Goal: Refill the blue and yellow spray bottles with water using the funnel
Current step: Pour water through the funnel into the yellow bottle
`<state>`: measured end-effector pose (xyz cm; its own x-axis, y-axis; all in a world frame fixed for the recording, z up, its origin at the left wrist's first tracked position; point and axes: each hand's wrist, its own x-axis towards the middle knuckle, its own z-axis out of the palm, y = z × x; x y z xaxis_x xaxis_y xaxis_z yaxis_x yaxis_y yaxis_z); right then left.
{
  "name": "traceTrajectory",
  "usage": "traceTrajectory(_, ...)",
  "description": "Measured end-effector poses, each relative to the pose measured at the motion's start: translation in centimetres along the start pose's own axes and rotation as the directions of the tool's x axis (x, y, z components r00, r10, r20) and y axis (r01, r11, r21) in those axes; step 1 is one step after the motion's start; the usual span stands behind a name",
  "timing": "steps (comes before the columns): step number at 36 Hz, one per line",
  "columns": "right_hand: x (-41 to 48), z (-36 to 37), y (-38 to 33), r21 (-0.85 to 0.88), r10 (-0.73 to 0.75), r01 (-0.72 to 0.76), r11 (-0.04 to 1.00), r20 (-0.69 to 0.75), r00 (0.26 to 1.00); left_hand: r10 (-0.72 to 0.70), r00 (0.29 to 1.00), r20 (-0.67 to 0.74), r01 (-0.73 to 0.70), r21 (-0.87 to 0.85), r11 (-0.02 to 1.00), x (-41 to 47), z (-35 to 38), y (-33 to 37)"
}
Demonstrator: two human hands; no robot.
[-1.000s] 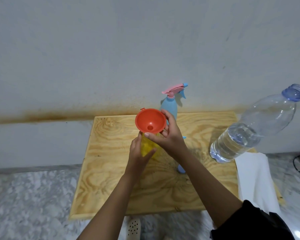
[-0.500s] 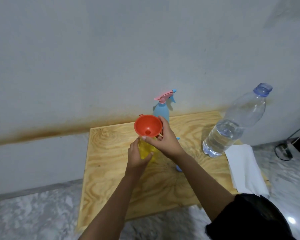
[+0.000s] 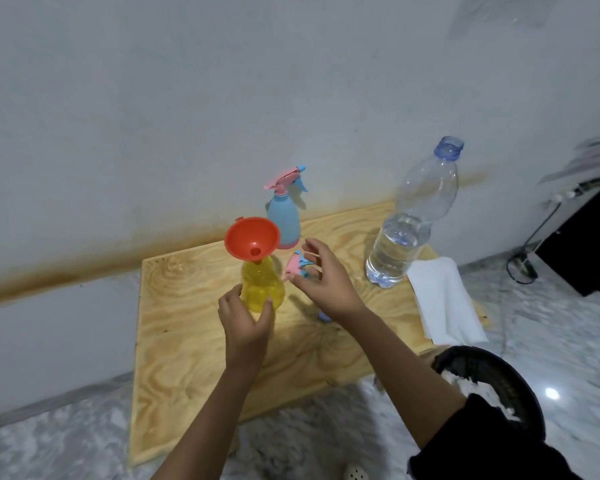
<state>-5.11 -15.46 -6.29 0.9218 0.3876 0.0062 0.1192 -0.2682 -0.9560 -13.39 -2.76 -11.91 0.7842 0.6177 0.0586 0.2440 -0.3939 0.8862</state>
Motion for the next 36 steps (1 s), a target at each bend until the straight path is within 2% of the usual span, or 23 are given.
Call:
traceTrajectory(3,-1.7,-2.6,2.1,-0.025,0.008,-0.010,1.000,-0.087,0.996,0.082,0.997,-0.005,-0.082,0.025,0.996,-2.3,1.7,0.6)
traceTrajectory(6,-3.2,-5.6,4.6,-0.094,0.009,-0.030,0.995,-0.221,0.975,0.175,0.979,0.107,-0.175,-0.005,0.985,-3.2,4.2,2.6)
traceTrajectory(9,-4.2,-8.5,6.9,-0.214,-0.049,-0.047,0.976,-0.420,0.906,0.266,0.940,0.214,-0.254,-0.081,0.964,-3.0,6.5,7.2)
traceTrajectory(11,-4.3,-10.3,8.1,-0.246,-0.061,-0.071,0.967,-0.490,0.870,0.335,0.904,0.264,-0.325,-0.084,0.942,-2.6,8.0,10.8)
traceTrajectory(15,-2.9,-13.7,9.5,-0.222,-0.014,-0.100,0.970,-0.460,0.888,0.421,0.857,0.299,-0.428,-0.044,0.903,-1.6,11.3,16.3)
traceTrajectory(19,-0.3,-15.9,9.5,-0.170,0.051,-0.116,0.979,-0.346,0.937,0.454,0.847,0.275,-0.460,-0.047,0.887,-0.5,14.2,19.5)
traceTrajectory(22,1.6,-16.7,9.3,-0.210,-0.003,-0.058,0.976,-0.281,0.960,0.450,0.862,0.234,-0.456,-0.029,0.889,0.1,16.1,20.5)
traceTrajectory(25,3.2,-17.2,9.2,-0.203,0.010,-0.052,0.978,-0.203,0.979,0.436,0.879,0.192,-0.437,-0.038,0.899,0.5,17.4,20.6)
traceTrajectory(28,4.6,-17.4,9.4,-0.189,-0.094,0.062,0.980,-0.163,0.982,0.398,0.903,0.160,-0.393,-0.064,0.917,0.9,18.4,20.5)
traceTrajectory(36,5.5,-17.6,10.1,-0.128,-0.174,0.155,0.980,-0.151,0.973,0.369,0.926,0.080,-0.361,-0.095,0.928,1.4,18.5,20.1)
